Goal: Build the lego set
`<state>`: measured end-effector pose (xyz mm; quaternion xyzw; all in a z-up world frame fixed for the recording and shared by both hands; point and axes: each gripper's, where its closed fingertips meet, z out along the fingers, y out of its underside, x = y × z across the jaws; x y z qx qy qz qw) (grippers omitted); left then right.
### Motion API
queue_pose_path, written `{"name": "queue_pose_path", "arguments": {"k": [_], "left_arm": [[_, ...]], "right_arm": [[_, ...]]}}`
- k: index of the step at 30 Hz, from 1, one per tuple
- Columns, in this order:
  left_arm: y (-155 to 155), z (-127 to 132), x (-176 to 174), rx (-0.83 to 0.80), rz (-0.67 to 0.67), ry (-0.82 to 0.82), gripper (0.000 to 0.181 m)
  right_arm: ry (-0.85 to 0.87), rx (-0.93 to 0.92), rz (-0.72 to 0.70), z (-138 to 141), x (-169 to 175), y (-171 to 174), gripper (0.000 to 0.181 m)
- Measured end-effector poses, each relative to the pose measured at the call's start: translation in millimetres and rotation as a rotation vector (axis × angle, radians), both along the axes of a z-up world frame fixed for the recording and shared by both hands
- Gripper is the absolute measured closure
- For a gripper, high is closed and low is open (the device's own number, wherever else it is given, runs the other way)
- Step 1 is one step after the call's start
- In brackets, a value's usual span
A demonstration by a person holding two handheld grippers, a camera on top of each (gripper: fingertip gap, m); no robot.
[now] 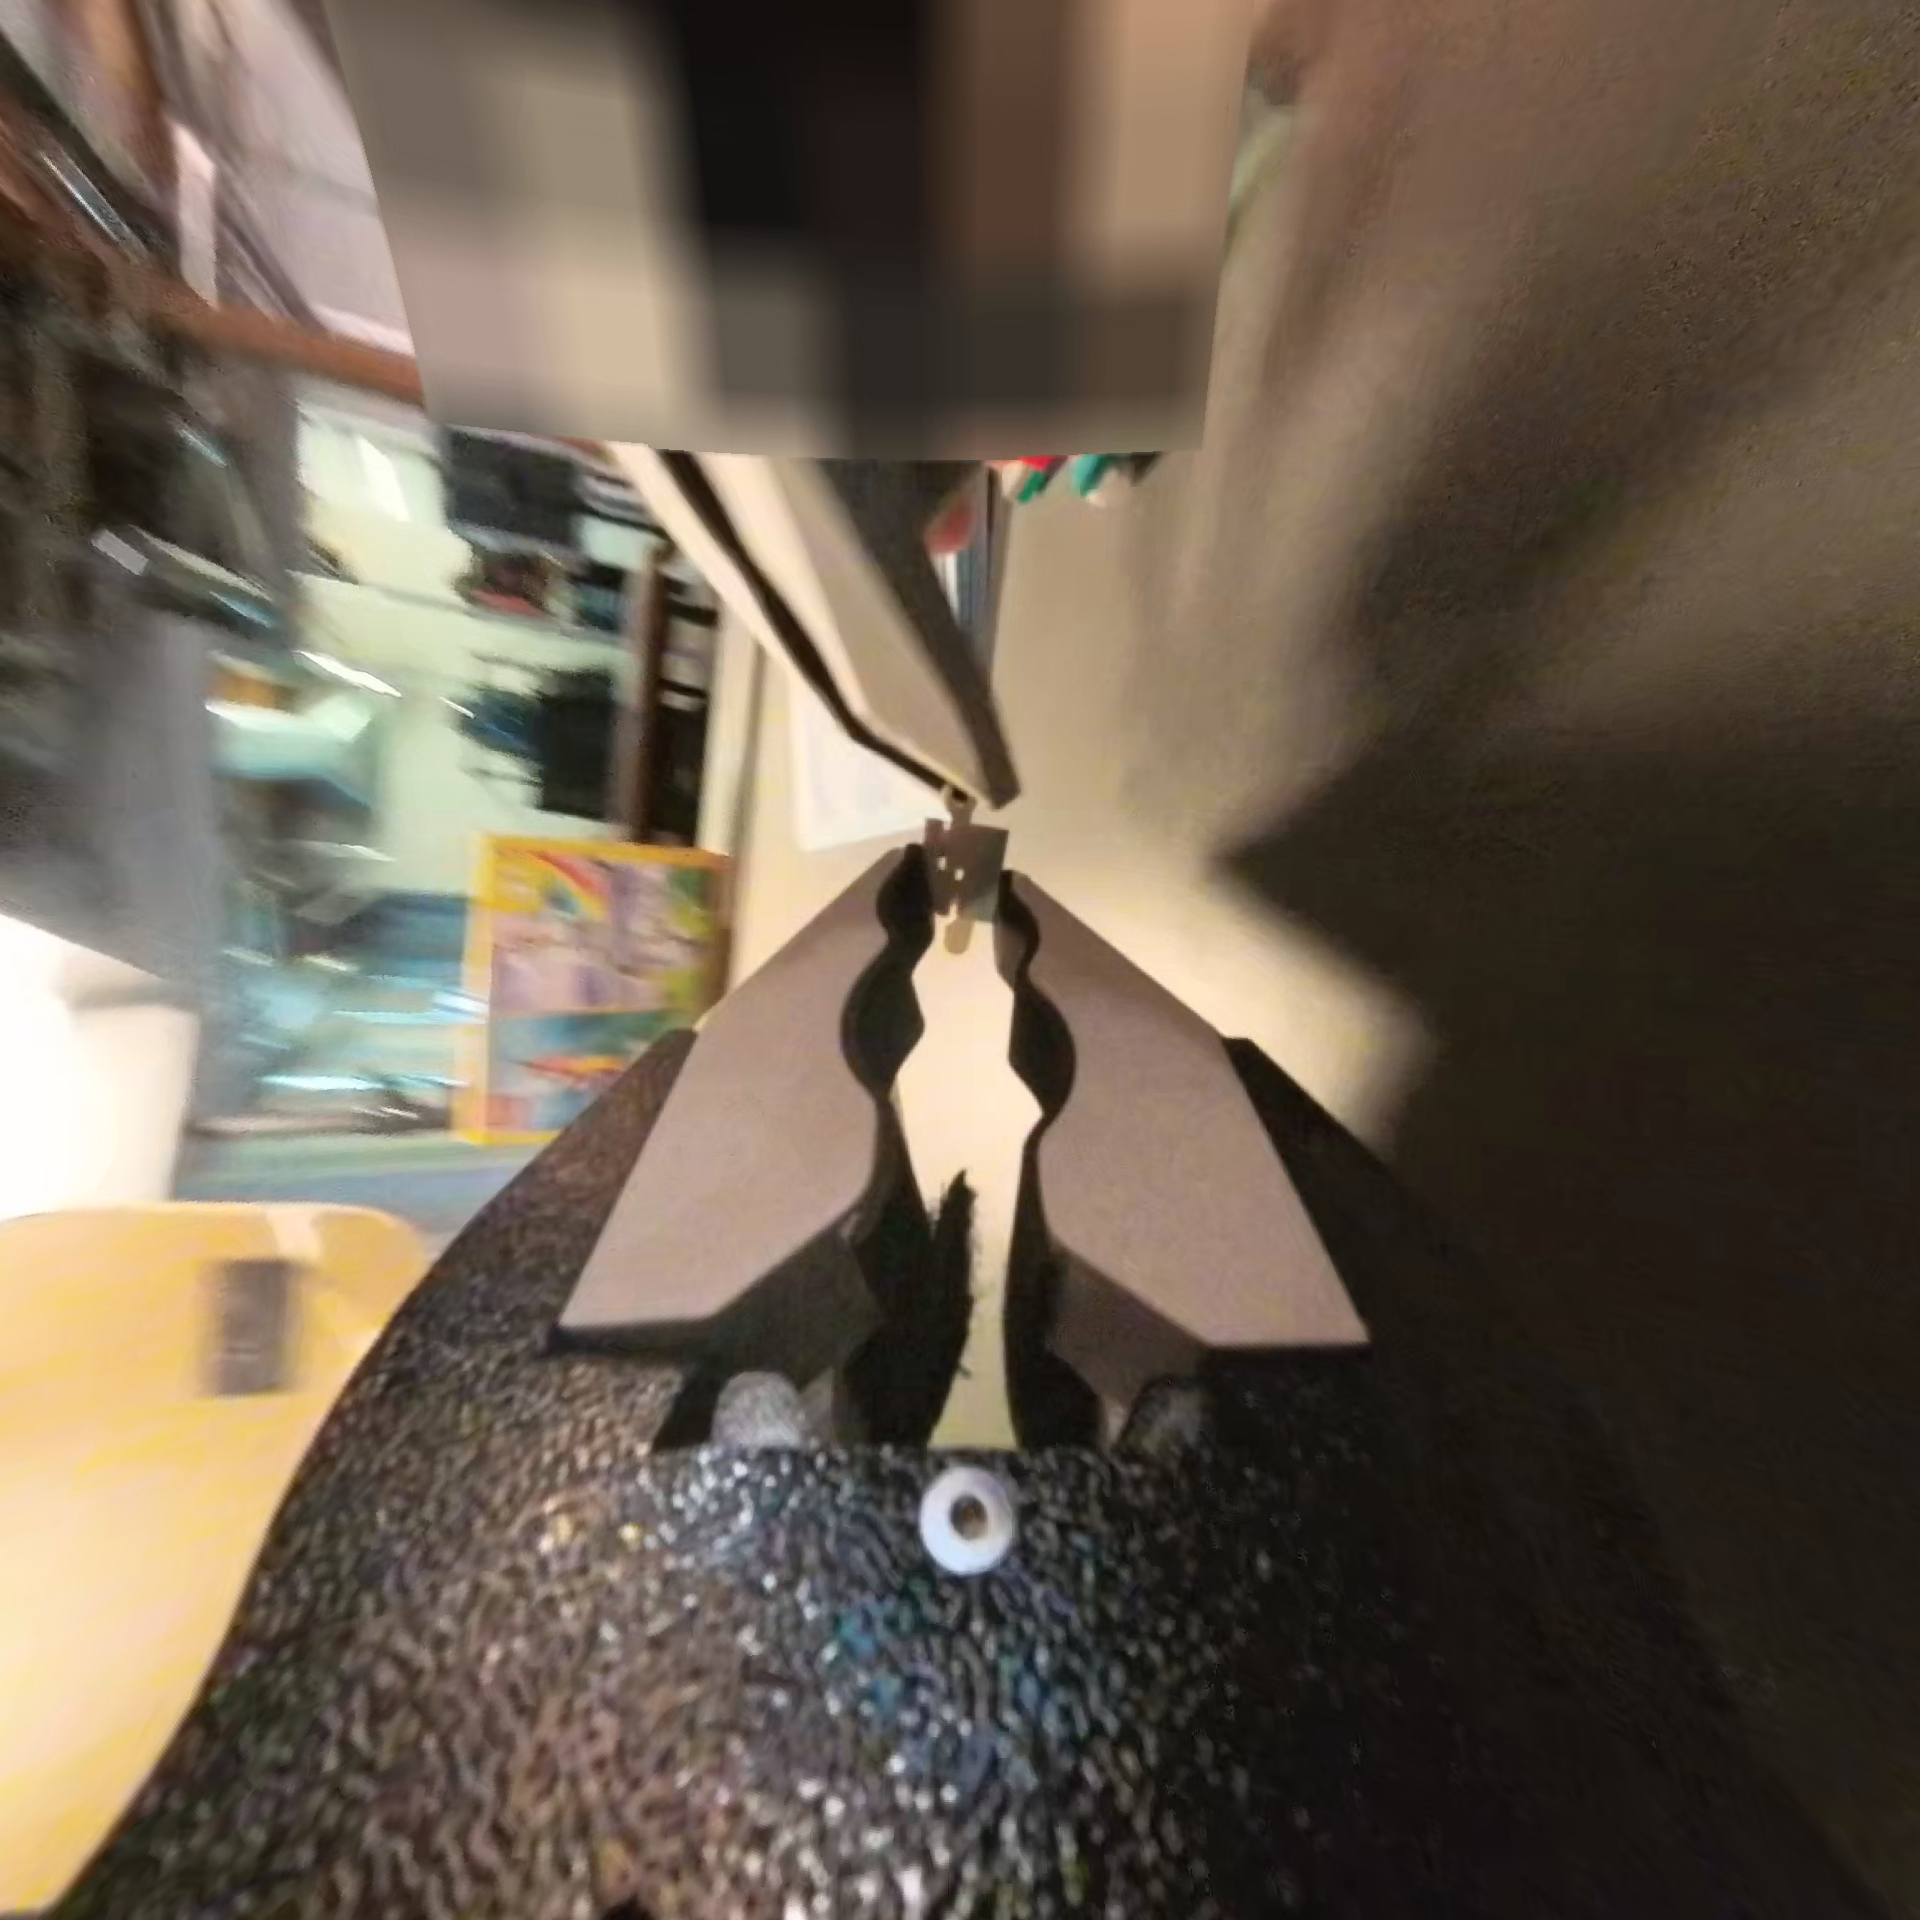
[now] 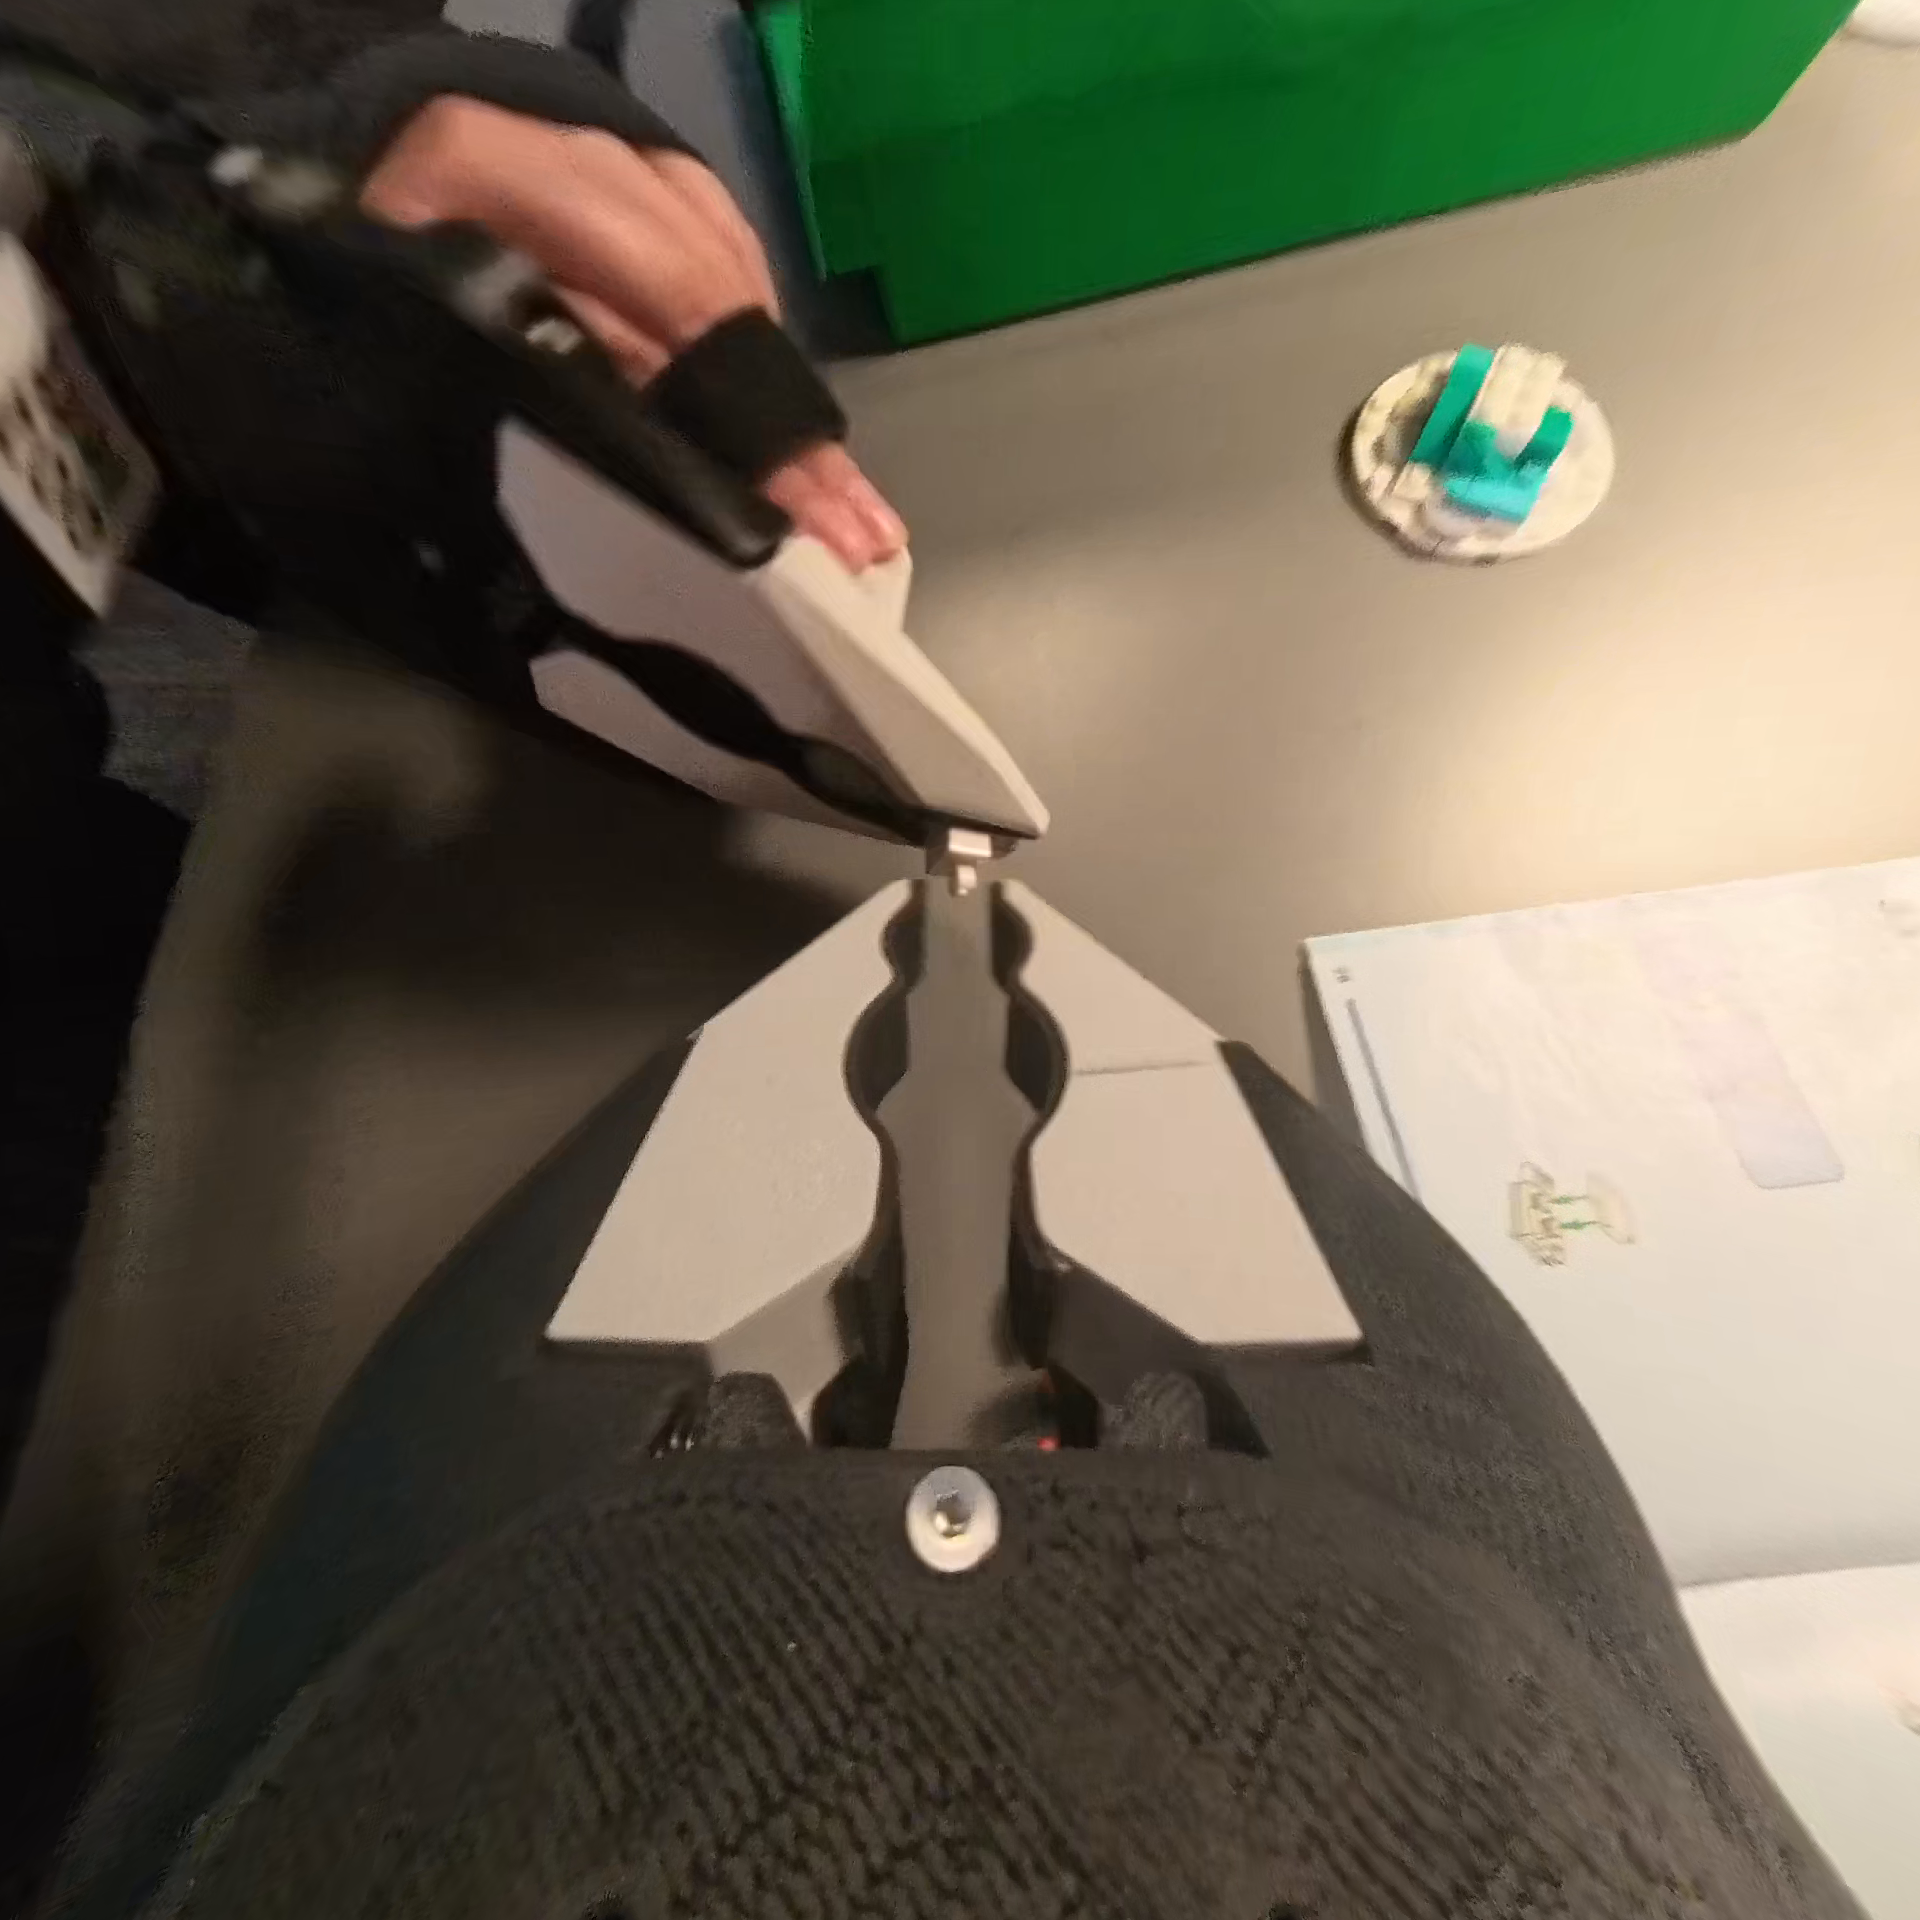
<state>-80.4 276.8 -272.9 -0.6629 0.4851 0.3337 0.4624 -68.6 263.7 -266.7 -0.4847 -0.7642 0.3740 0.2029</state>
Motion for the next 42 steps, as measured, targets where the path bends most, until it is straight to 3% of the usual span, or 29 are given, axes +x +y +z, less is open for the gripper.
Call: {"name": "queue_pose_path", "arguments": {"k": [1,4,6,9,14,26,34,37,39,42], "left_arm": [[1,0,-1,-0.050,0.016,-0.119,0.171],[2,9,2,-0.159,0.007,-0.433,0.172],[1,17,3,-0.189,-0.012,-0.517,0.172],[-1,18,9,-0.245,-0.044,-0.561,0.172],[-2,12,14,-0.299,-0.056,-0.579,0.172],[-3,10,14,-0.315,-0.065,-0.619,0.172],[-3,3,16,-0.335,-0.058,-0.646,0.172],[1,5,10,-0.300,-0.011,-0.647,0.172],[5,3,1,-0.266,0.041,-0.585,0.172],[8,2,-1,-0.248,0.074,-0.572,0.172]], "right_arm": [[0.060,0.037,0.021,5,-1,-1,0.160],[0.251,0.162,0.088,19,-2,-5,0.153],[0.335,0.285,0.111,22,-3,-2,0.152],[0.426,0.447,0.146,25,-3,1,0.153],[0.506,0.555,0.202,29,-2,-3,0.164],[0.481,0.574,0.216,23,-3,-5,0.169],[0.417,0.479,0.199,15,-1,-5,0.171],[0.333,0.285,0.040,15,-5,1,0.169],[0.252,0.083,-0.064,17,-7,3,0.154],[0.189,-0.098,-0.172,18,-10,7,0.156]]}}
